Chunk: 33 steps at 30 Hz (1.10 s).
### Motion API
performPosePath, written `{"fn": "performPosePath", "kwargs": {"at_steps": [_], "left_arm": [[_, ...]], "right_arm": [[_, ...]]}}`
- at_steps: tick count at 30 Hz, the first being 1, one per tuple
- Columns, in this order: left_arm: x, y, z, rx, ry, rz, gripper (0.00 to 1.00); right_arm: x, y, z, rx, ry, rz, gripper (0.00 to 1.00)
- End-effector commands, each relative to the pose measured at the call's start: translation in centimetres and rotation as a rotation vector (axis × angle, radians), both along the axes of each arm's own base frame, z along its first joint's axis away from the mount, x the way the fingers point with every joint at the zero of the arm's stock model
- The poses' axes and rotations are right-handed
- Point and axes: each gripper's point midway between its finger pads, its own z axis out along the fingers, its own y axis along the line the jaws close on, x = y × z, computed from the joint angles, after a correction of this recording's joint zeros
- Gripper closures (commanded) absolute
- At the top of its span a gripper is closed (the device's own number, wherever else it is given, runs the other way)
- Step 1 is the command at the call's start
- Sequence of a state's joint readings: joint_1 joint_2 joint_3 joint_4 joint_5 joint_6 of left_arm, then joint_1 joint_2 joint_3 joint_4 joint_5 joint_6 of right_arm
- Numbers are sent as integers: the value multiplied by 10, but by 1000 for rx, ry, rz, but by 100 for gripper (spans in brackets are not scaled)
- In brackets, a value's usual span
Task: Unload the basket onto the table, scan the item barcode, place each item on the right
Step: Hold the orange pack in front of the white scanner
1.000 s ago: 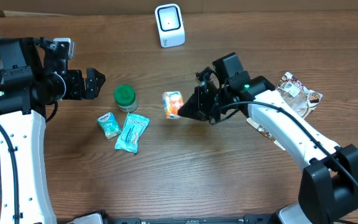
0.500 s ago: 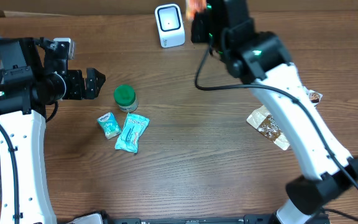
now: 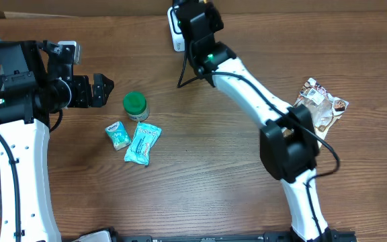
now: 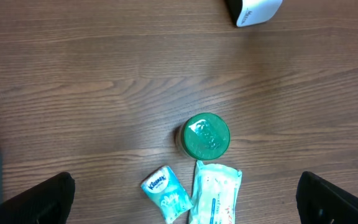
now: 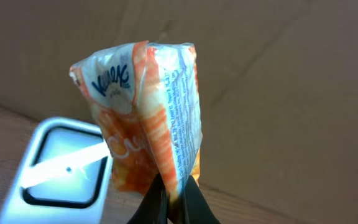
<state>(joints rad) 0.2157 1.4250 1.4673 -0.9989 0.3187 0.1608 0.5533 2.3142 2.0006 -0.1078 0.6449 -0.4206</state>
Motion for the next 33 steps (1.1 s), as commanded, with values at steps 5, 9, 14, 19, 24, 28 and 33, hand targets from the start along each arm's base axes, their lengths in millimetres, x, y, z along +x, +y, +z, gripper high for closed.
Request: {"fn": "performPosePath", "kwargs": {"at_steps": [5,9,14,19,24,28,33], "left_arm": [[2,-3,11,7,-35,-23,0],[2,-3,11,7,-35,-23,0],[3,-3,11,7,-35,-23,0],[3,-3,11,7,-35,-23,0],[2,-3,11,7,-35,-23,1],[2,-3,11,7,-35,-23,1],[2,-3,11,7,-35,-23,0]], "right_arm": [[16,7,-58,-312,30,63,96],[17,9,-81,-329,56,75,96],[18,10,-91,-336,67,78,96],[17,12,-91,-336,67,81,96],[16,13,-91,-335,66,82,96],[16,13,-91,-336,66,80,96],[13,7,-83,-350,59,33,96]]}}
